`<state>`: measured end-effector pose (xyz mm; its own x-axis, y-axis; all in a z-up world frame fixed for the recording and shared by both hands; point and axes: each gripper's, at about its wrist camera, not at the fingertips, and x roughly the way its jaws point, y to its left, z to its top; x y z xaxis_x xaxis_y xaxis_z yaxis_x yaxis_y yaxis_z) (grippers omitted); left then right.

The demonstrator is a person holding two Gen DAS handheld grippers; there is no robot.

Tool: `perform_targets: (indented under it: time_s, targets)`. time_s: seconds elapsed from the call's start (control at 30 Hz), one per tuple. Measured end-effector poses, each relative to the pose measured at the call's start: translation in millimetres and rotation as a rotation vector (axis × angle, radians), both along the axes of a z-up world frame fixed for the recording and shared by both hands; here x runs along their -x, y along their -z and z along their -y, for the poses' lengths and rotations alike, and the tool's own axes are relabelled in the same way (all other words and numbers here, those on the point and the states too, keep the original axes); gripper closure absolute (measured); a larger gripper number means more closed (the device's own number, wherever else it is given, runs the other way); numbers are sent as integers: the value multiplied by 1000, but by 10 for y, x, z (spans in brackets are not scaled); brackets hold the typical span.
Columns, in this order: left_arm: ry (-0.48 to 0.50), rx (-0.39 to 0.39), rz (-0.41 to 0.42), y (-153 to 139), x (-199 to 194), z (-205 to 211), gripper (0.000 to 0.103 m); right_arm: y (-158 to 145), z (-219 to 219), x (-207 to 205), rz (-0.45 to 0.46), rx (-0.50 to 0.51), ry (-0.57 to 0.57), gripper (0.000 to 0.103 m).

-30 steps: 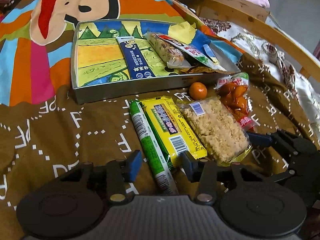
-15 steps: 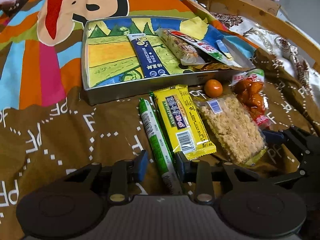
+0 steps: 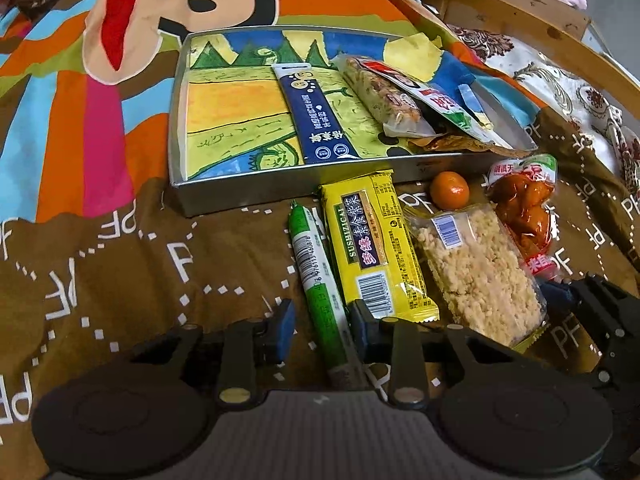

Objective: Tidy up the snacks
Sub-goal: 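Grasp the puffed-rice packet with the right tool while the left tool grasps the green tube, then lift the puffed-rice packet with the right tool while the left tool lifts the green tube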

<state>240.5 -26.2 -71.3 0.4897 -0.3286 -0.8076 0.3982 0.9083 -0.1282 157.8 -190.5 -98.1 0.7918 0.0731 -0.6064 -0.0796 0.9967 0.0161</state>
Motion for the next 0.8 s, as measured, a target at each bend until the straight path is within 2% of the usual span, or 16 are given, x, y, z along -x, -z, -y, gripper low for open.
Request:
perform_targets:
  time_s: [0.07, 0.27, 0.4, 0.57, 0.8]
  targets:
    - [-23, 20, -22, -32, 5, -26, 81, -4, 2, 0, 0, -1, 0, 25]
    - [-83, 46, -101, -94, 98, -114, 83, -68, 60, 46, -43, -66, 19, 26]
    - [-61, 11, -87, -98, 189, -81, 82, -100, 26, 101, -55, -57, 2, 25]
    - [-75, 2, -96, -43, 122, -27, 80, -45, -24, 70, -40, -40, -22, 18]
    - [-73, -44, -69, -44, 219, 43, 83, -56, 9, 92, -37, -61, -19, 26]
